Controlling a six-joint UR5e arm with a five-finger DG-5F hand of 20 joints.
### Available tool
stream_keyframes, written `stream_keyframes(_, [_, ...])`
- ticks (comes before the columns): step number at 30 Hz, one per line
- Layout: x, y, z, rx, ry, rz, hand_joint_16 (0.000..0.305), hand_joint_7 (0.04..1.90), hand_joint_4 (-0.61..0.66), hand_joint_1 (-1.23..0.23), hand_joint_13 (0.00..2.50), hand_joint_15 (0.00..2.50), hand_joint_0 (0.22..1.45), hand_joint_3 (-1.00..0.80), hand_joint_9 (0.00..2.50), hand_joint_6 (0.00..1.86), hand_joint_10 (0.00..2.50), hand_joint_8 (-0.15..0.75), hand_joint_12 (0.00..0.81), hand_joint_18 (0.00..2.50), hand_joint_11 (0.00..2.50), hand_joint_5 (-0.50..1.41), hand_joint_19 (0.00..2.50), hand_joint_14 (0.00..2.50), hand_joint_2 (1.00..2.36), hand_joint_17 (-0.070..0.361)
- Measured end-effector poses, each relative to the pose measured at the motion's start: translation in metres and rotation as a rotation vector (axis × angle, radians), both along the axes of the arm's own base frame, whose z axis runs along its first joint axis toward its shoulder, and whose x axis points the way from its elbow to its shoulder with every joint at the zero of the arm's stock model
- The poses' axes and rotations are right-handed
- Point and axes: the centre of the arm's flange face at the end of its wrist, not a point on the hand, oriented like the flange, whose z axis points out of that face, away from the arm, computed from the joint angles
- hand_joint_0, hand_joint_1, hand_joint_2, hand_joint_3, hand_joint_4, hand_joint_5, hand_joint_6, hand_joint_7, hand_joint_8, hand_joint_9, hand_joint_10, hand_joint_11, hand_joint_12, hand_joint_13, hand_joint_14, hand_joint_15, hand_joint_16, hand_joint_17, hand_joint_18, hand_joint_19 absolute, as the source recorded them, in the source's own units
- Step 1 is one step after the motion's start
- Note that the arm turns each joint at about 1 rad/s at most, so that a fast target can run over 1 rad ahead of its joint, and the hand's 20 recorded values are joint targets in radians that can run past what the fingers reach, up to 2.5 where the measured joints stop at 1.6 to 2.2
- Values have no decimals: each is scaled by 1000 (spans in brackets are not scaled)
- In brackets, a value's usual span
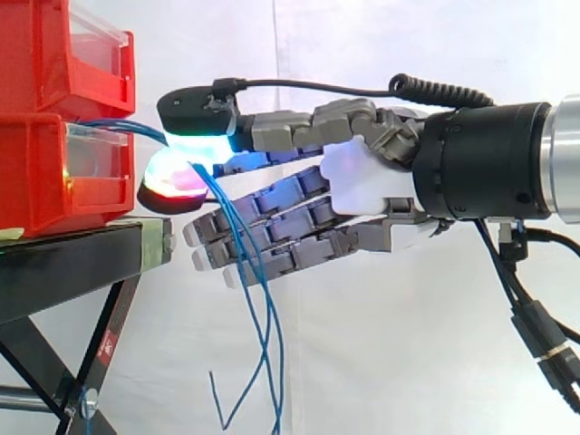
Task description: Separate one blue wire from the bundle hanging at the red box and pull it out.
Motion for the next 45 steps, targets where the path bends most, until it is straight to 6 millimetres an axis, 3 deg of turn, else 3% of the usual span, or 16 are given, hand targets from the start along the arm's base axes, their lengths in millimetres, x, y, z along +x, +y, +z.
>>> stream_keyframes(7, [-5,1,9,-6,14,2,50,905,-145,-767,584,269,648,-116,771,930,8,387,416,545,259,-168,157,8,1016,113])
stream_keyframes(16, [-7,2,9,-10,34,6,49,907,-141,-765,679,297,654,-120,878,931,9,409,417,582,314,-169,153,9,1016,110])
stream_keyframes(22, [-7,2,9,-10,34,6,47,901,-123,-764,699,275,657,-130,952,932,7,474,410,591,200,-171,136,9,1016,107])
stream_keyframes(34, [-7,3,9,18,20,7,49,887,-98,-751,651,212,649,-157,1080,932,0,509,417,574,59,-176,102,7,1016,110])
stream_keyframes(45, [-11,2,6,146,-11,11,50,888,-70,-736,630,212,644,-172,1287,932,11,499,417,555,320,-182,109,7,1017,113])
